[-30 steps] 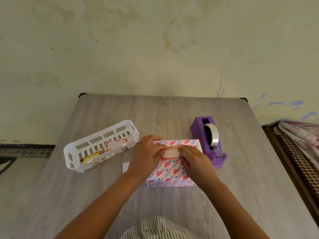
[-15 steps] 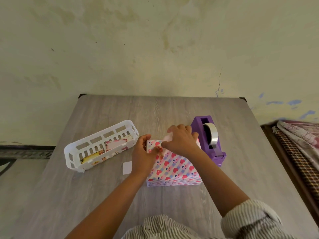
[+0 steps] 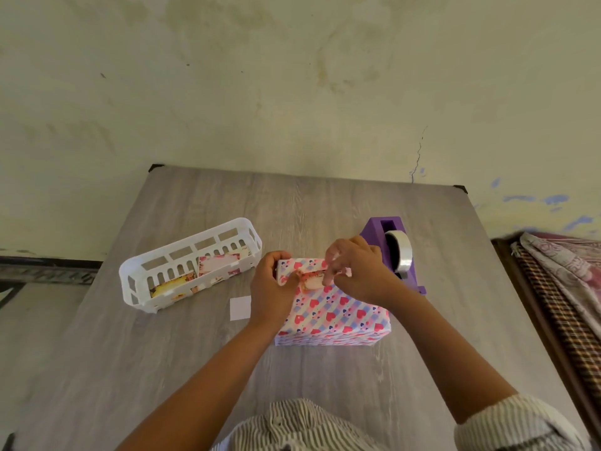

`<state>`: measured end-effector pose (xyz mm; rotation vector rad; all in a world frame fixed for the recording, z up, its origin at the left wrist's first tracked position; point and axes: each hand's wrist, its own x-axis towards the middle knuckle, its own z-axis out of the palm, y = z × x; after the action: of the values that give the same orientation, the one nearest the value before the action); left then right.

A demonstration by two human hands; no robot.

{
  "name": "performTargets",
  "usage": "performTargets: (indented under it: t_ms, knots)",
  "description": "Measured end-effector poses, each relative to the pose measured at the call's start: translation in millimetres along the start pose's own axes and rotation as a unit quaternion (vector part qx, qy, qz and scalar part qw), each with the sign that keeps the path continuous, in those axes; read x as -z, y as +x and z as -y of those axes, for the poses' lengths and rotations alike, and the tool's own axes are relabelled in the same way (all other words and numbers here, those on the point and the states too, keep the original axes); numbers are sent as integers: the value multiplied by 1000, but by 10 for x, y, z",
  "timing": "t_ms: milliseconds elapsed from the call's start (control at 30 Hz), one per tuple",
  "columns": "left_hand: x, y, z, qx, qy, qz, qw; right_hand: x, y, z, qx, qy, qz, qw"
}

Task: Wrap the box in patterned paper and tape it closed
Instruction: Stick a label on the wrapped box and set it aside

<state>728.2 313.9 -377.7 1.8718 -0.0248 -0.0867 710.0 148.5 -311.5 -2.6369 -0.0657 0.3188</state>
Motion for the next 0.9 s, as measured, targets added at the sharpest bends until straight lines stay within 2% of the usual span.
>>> performTargets:
  t_ms: [100,167,300,400,633,800,900]
  knots:
    - [-2,4,20,-1,6,1,1000,-3,-14,-95,-46,7,41,998]
    - [-4,3,24,-3,8,-2,1000,15,60,-35,-87,26,28,995]
    - [-20,-8,57,-9,0,-8,1000,-67,262,212,-85,-78,-20,993]
    - [-23,1,69,-12,0,-12,1000,-149,363,266,-115,-98,-24,988]
    - [-17,-3,55,-14,-6,-4,1000,101,256,-177,-244,-76,8,967]
    - [-25,-8,53,-24,3,-23,999,-99,408,133,-177,-100,20,979]
    - [-22,-7,60,-23,2,-20,1000,-64,405,80,-199,-96,22,975]
